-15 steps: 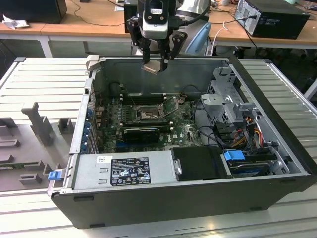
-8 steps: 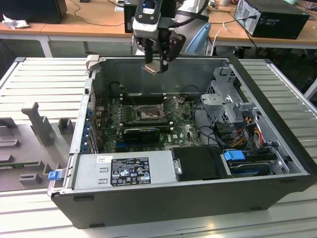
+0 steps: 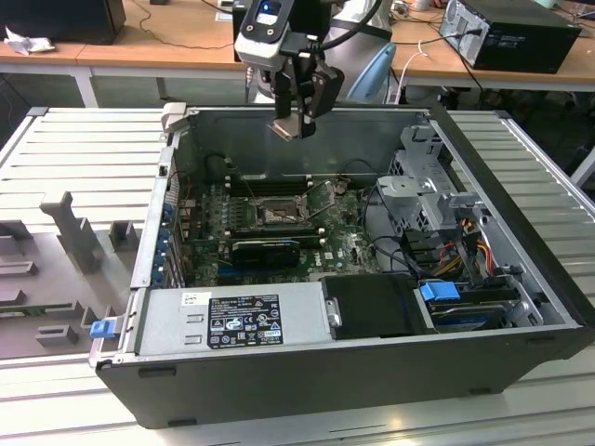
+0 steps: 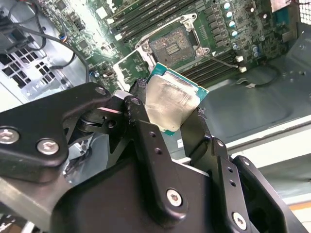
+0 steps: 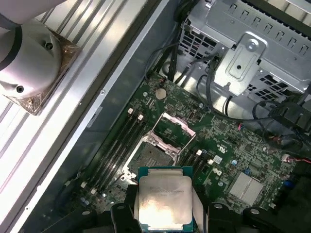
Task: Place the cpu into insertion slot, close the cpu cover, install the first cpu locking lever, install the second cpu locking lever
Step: 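Place the cpu into insertion slot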
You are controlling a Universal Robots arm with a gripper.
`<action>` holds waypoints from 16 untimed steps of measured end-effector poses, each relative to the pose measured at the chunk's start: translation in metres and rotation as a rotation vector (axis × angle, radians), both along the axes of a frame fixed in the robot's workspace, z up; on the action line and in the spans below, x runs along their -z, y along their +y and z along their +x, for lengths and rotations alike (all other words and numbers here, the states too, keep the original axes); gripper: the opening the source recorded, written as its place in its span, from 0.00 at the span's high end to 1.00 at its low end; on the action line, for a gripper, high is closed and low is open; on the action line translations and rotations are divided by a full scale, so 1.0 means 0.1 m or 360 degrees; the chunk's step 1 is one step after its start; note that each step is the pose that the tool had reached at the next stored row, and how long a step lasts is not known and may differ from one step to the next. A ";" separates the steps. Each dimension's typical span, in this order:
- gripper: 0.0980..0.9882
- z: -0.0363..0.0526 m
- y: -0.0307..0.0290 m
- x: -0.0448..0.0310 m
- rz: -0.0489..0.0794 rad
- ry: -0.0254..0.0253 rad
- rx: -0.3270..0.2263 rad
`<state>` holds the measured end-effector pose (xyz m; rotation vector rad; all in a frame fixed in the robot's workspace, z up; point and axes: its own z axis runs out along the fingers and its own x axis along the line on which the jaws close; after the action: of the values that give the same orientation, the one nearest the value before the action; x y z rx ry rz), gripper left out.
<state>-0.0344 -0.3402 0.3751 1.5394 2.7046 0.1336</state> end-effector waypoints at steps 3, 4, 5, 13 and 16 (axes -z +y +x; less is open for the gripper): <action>0.52 0.000 0.000 0.001 0.0000 0.00001 0.0054; 0.52 0.000 0.000 0.001 0.0000 0.00000 0.0075; 0.52 0.000 0.000 0.001 0.0000 0.00000 0.0089; 0.52 0.000 0.000 0.006 -0.0005 -0.00002 0.0260; 0.52 0.000 0.000 0.008 -0.0007 -0.00003 0.0340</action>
<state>-0.0343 -0.3402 0.3743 1.8123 2.5165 0.1221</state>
